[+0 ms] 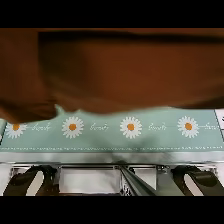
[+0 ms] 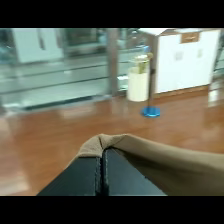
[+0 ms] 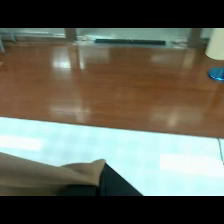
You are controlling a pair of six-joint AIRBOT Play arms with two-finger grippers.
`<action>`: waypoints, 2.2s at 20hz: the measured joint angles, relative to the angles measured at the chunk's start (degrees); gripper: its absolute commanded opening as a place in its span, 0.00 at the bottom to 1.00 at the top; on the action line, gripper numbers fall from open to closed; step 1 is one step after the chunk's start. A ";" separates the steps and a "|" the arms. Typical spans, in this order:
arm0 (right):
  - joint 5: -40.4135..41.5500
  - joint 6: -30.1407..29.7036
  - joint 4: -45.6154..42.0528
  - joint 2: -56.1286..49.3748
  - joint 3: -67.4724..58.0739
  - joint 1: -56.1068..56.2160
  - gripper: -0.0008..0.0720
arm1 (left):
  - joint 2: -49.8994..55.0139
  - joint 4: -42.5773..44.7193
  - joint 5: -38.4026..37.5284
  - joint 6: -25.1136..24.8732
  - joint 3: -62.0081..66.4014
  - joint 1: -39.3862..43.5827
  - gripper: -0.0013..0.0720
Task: Fold the shirts.
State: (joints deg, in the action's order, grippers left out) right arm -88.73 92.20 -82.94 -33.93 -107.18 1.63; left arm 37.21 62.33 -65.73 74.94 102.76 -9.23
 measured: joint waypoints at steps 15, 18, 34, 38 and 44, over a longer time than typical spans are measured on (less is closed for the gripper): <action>7.02 -1.46 -3.65 -20.92 21.24 0.02 0.03 | 18.71 21.94 -0.52 11.02 -24.20 16.26 0.05; 13.92 -2.10 -2.99 -33.05 21.14 0.00 0.03 | 27.04 22.08 9.11 12.22 -25.79 16.04 0.05; 16.28 -4.20 2.12 -65.13 8.83 -2.78 0.04 | 48.06 21.22 16.35 21.03 -28.11 13.46 0.05; 16.83 -5.22 1.92 -66.71 14.91 -2.91 0.18 | 51.36 19.58 12.35 19.39 -28.87 13.09 0.18; 14.01 -5.88 2.80 -67.14 17.03 -4.13 0.86 | 53.02 17.31 4.90 17.29 -25.94 10.71 0.97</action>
State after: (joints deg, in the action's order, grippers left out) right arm -74.72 86.32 -80.14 -101.08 -90.15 -2.50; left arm 90.24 79.64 -60.84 92.23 76.82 1.48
